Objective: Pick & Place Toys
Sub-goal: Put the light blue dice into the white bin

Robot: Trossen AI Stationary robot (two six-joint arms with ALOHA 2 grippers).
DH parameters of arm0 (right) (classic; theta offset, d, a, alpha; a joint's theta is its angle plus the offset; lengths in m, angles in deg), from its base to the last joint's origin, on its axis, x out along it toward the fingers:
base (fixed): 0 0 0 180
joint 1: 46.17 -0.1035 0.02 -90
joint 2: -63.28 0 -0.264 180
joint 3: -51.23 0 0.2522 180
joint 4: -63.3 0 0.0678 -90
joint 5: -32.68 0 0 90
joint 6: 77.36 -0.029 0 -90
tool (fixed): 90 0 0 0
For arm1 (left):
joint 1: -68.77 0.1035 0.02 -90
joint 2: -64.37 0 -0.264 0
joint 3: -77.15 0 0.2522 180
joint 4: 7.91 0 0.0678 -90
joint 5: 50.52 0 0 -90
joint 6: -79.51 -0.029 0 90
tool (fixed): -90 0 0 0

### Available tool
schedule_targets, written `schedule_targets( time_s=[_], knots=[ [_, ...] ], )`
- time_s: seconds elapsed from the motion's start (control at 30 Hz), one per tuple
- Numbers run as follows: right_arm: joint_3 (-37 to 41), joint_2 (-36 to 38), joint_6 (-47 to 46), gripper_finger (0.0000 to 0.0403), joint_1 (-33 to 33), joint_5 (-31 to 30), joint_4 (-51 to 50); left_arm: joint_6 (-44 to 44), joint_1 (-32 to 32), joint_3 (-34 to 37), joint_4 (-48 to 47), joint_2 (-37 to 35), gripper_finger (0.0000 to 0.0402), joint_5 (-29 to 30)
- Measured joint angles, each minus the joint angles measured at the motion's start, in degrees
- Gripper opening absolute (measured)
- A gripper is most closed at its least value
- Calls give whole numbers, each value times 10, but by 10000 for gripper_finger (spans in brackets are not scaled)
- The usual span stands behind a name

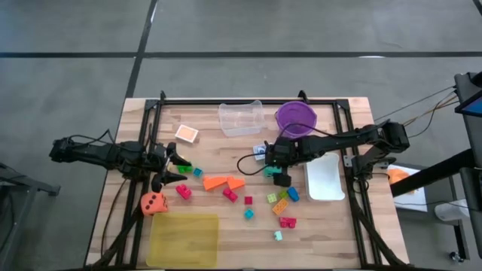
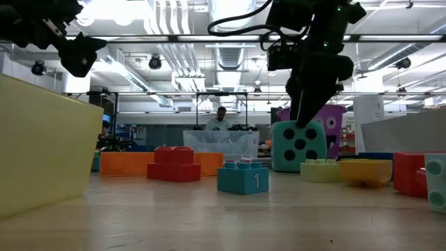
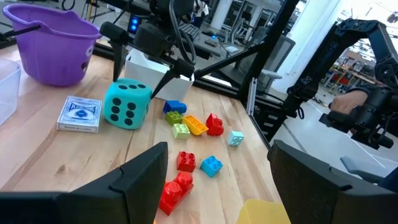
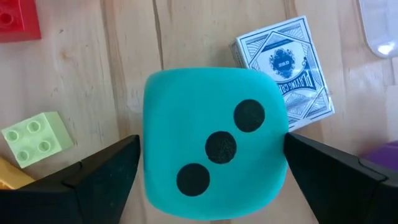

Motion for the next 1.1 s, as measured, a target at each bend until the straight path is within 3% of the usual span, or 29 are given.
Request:
schedule_targets(
  time_s=[1.1],
  knots=[
    [-28,10,5,398,0,-2,-12,0,0,0,0,0,274,0]
  ],
)
